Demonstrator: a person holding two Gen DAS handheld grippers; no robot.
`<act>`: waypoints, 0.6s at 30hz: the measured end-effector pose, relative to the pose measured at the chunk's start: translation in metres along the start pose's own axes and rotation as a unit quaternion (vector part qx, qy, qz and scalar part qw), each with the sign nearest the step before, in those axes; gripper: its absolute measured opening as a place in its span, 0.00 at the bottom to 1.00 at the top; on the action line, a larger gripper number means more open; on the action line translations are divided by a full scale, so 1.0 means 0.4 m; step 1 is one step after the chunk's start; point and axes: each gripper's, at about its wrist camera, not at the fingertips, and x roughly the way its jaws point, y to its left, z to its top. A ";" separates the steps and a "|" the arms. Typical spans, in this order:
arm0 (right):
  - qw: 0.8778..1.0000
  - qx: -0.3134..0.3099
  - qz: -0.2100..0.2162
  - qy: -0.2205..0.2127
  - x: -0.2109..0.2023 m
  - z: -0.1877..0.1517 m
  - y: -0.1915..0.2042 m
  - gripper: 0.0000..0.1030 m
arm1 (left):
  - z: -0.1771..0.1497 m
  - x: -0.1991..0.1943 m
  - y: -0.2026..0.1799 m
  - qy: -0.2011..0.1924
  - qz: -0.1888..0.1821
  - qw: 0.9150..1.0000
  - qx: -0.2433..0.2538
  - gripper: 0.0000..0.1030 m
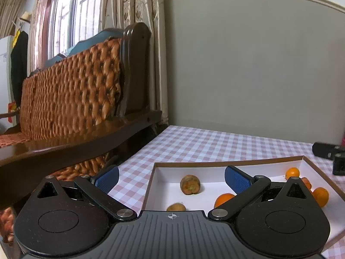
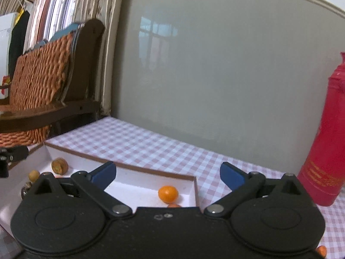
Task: Organize fruits
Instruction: 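Open the left gripper dropping the mandarin while the right gripper releases the cut piece into the box, then withdraw both grippers from the box toward the remaining fruits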
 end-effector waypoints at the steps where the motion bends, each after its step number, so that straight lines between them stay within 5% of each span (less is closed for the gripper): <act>1: 1.000 0.000 -0.001 -0.007 -0.011 0.002 0.000 0.94 | 0.001 -0.010 -0.001 -0.003 0.000 1.000 -0.002 1.00; 8: 1.000 -0.011 -0.015 -0.012 -0.069 0.001 0.000 0.94 | 0.001 -0.064 -0.035 -0.014 0.026 1.000 0.003 1.00; 18: 0.999 0.035 -0.005 0.027 -0.170 -0.023 -0.061 0.94 | -0.023 -0.205 -0.071 -0.024 -0.022 0.999 -0.020 1.00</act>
